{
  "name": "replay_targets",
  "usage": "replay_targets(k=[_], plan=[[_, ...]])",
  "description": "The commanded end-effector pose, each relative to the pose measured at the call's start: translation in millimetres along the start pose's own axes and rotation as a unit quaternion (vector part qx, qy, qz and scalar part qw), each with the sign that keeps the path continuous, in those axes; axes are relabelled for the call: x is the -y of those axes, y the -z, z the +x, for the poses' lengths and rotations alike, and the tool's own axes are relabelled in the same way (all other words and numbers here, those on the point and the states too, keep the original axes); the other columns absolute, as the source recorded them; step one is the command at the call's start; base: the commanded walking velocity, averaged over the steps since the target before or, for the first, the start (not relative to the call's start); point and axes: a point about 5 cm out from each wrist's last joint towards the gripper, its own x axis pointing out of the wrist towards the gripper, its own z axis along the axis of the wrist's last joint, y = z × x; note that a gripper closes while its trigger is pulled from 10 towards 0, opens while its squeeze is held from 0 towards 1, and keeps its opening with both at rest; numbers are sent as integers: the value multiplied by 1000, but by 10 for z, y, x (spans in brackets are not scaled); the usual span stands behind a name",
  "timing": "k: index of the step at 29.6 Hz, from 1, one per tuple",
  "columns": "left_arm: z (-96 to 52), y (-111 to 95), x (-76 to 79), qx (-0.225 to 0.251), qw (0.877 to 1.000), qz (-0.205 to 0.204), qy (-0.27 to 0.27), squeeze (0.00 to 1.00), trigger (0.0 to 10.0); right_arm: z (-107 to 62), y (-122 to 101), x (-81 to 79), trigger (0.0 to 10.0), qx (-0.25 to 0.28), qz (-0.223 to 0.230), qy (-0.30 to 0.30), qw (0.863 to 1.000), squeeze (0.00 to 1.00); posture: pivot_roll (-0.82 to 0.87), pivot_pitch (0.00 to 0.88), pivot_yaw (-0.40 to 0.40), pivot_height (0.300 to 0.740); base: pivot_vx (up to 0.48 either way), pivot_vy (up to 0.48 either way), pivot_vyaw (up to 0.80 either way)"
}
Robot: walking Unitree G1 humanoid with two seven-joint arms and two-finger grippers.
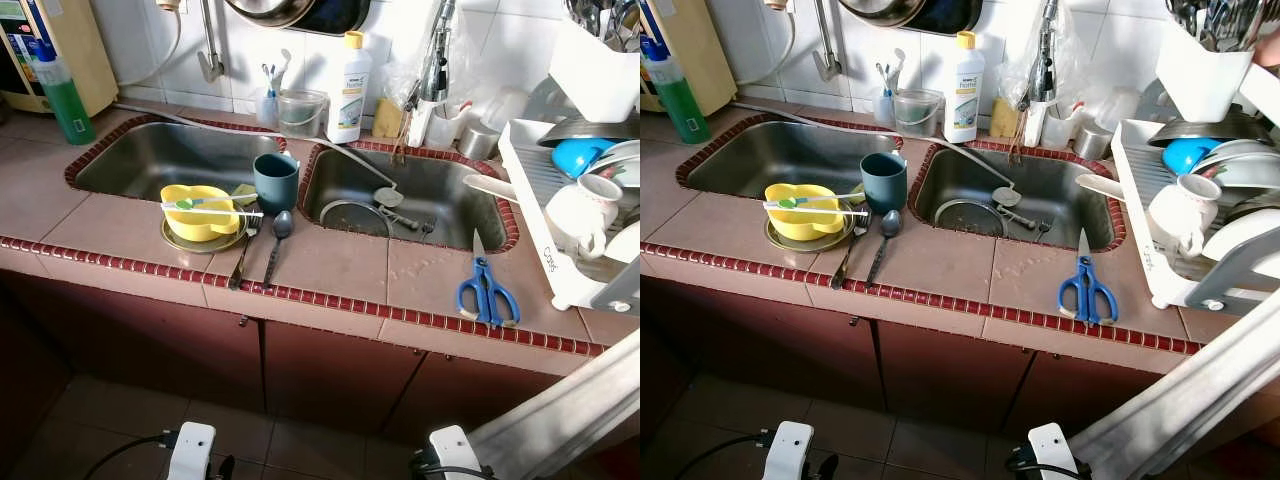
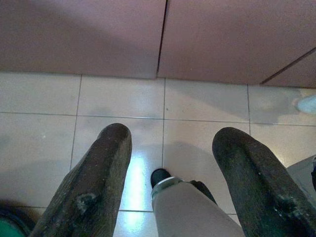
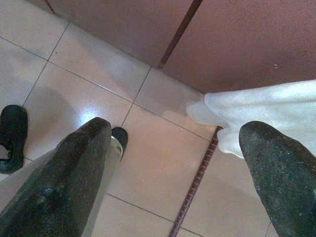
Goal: Kitchen organization
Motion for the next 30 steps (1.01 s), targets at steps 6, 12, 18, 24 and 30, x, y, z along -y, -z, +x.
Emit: replay_targets(k=[6, 12, 18, 24, 30], plan=[[-17, 47, -9, -11, 1000, 8, 5, 0, 10000, -9, 24, 4, 10000, 0, -4, 0, 1000, 0, 6, 0, -34, 703, -327, 0, 0], [-20, 53, -15, -13, 1000, 10, 5, 0, 10000, -12, 35, 2, 10000, -1, -4, 0, 1000, 0, 7, 0, -31, 703, -282, 0, 0], [-23, 59, -18, -14, 1000, 12, 5, 0, 10000, -14, 42, 0, 10000, -1, -3, 0, 1000, 0, 4, 0, -29, 703, -180, 0, 0], [-23, 55, -20, -13, 1000, 13, 5, 0, 10000, -16, 49, -2, 10000, -2, -3, 0, 1000, 0, 4, 0, -28, 703, 0, 0, 0], [-18, 35, -22, -8, 1000, 11, 7, 0, 10000, -17, 51, -3, 10000, -1, -1, 0, 1000, 0, 2, 0, -23, 703, 0, 0, 0]])
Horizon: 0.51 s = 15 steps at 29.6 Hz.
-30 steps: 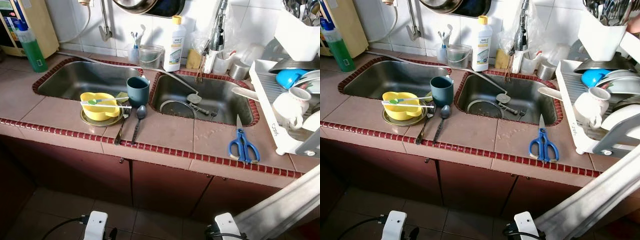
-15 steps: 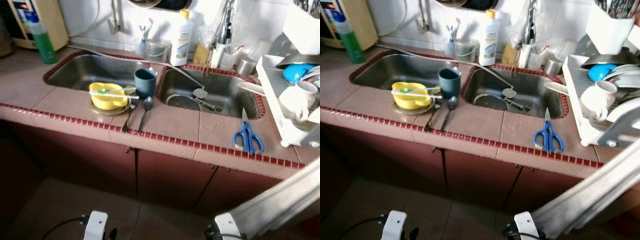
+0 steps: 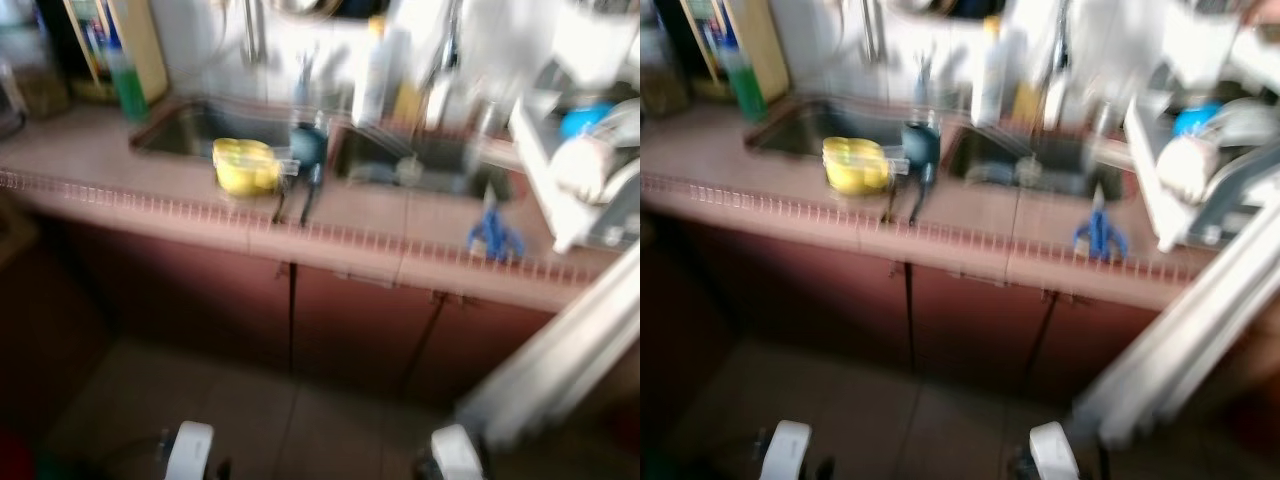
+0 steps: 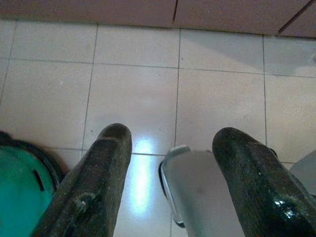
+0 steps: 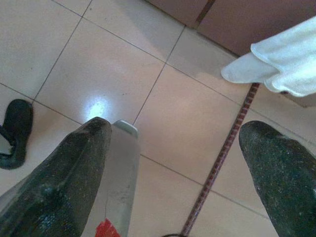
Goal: Kitchen organization
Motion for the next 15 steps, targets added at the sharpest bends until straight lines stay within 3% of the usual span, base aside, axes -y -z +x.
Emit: replay_targets(k=[1, 8, 15], plan=[[27, -77, 23, 12, 1000, 7, 11, 0, 10000, 8, -69, 59, 10000, 12, -4, 6, 1000, 0, 2, 0, -22, 703, 0, 0, 0], [47, -217, -12, 47, 999, 7, 14, 0, 10000, 18, -148, 72, 10000, 32, 4, 6, 999, 0, -4, 8, -17, 703, 0, 0, 0], [61, -548, 29, 151, 988, 7, 38, 0, 10000, 30, -506, 135, 10000, 127, 31, -2, 991, 0, -7, 20, -19, 703, 0, 0, 0]])
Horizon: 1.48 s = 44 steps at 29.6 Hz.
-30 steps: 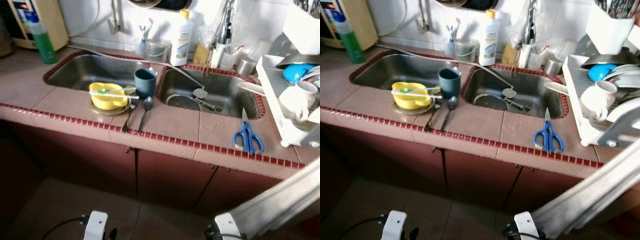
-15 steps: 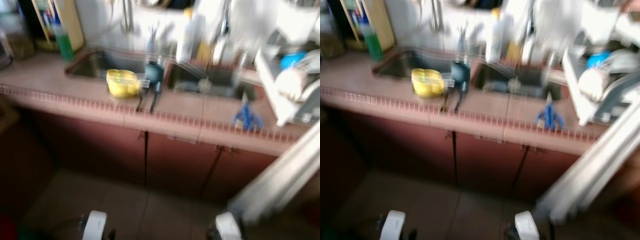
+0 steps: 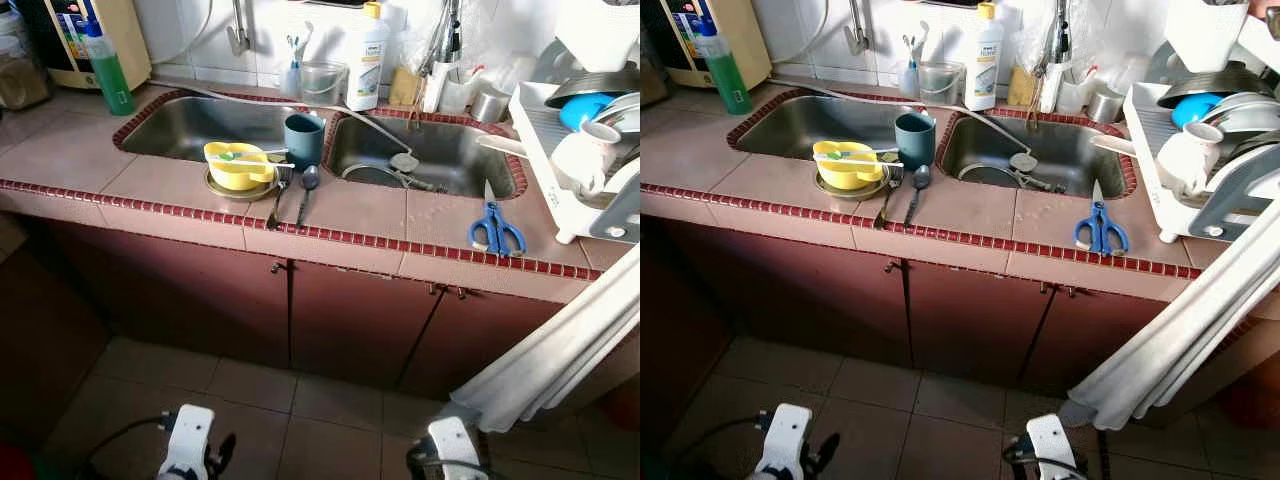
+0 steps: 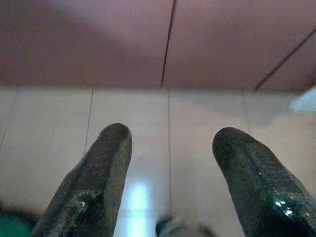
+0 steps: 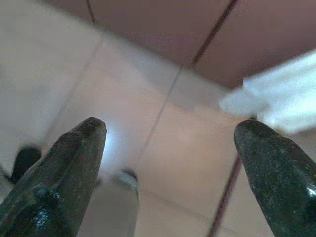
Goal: Kitchen organization
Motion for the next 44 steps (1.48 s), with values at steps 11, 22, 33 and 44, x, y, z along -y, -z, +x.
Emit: replay_targets(k=[11, 22, 33, 44], plan=[[54, -362, 15, 111, 993, 17, 34, 0, 10000, 61, -629, 4, 10000, 168, 16, -38, 985, 1000, -16, 15, -30, 703, 0, 0, 0], [100, -1139, 8, 251, 966, 23, 50, 0, 10000, -69, -1601, 15, 10000, 359, 50, -57, 930, 1000, -33, 8, -33, 703, 0, 0, 0], [-188, -1812, -62, 363, 932, 24, 7, 0, 10000, -400, -2103, -26, 10000, 446, 21, -71, 892, 1000, -28, 5, -44, 703, 0, 0, 0], [-397, -2144, 3, 397, 916, 48, 29, 0, 10000, -619, -2357, -24, 10000, 481, 10, -65, 874, 0, -29, 0, -28, 703, 0, 0, 0]])
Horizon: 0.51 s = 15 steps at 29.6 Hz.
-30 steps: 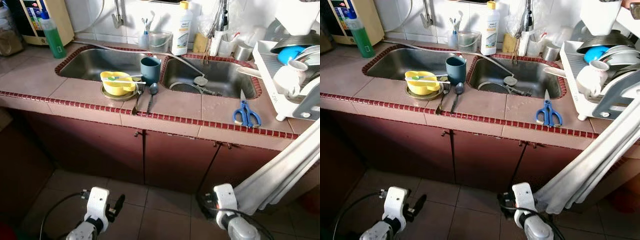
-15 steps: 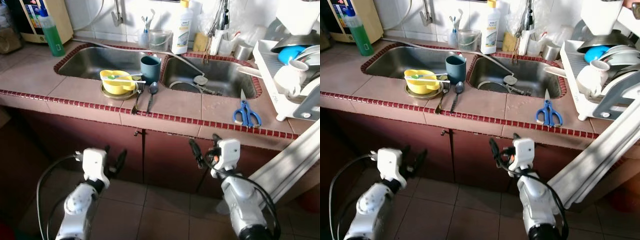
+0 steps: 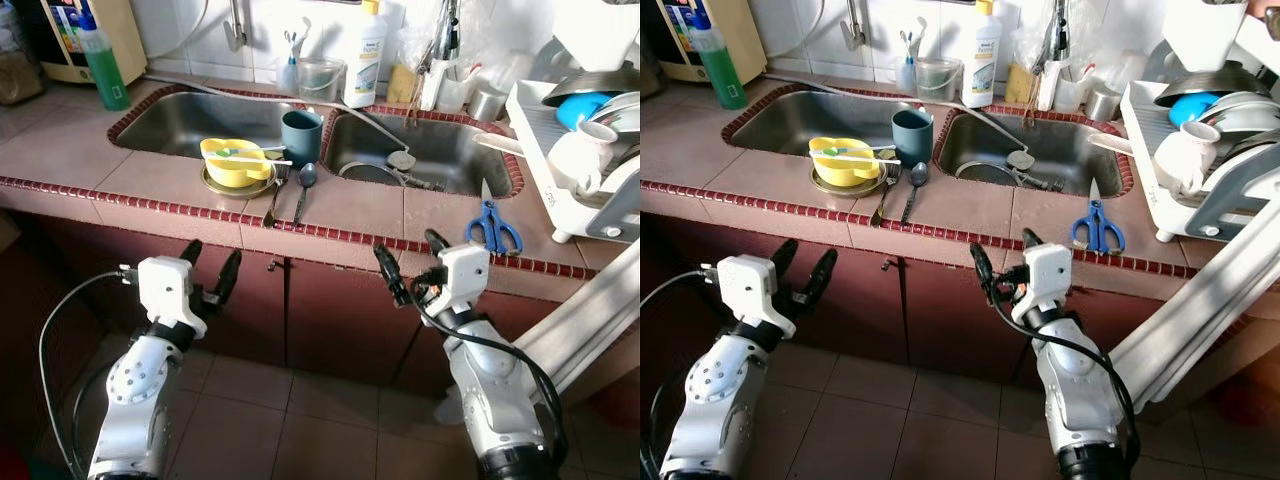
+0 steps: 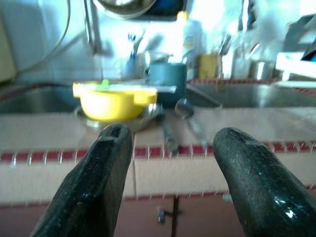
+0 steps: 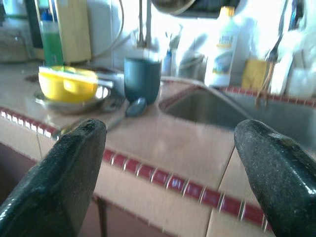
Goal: Kitchen organization
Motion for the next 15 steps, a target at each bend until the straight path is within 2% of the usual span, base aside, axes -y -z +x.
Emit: replay_targets(k=[1, 15], plan=[[3, -21, 22, -3, 1000, 0, 7, 0, 10000, -5, -39, 8, 10000, 2, -1, 1, 1000, 0, -29, 0, -28, 703, 0, 0, 0], [53, -130, 51, -8, 1000, 11, 25, 0, 10000, -60, -119, -44, 10000, -2, -2, 1, 1000, 0, -37, 16, -16, 703, 0, 0, 0]])
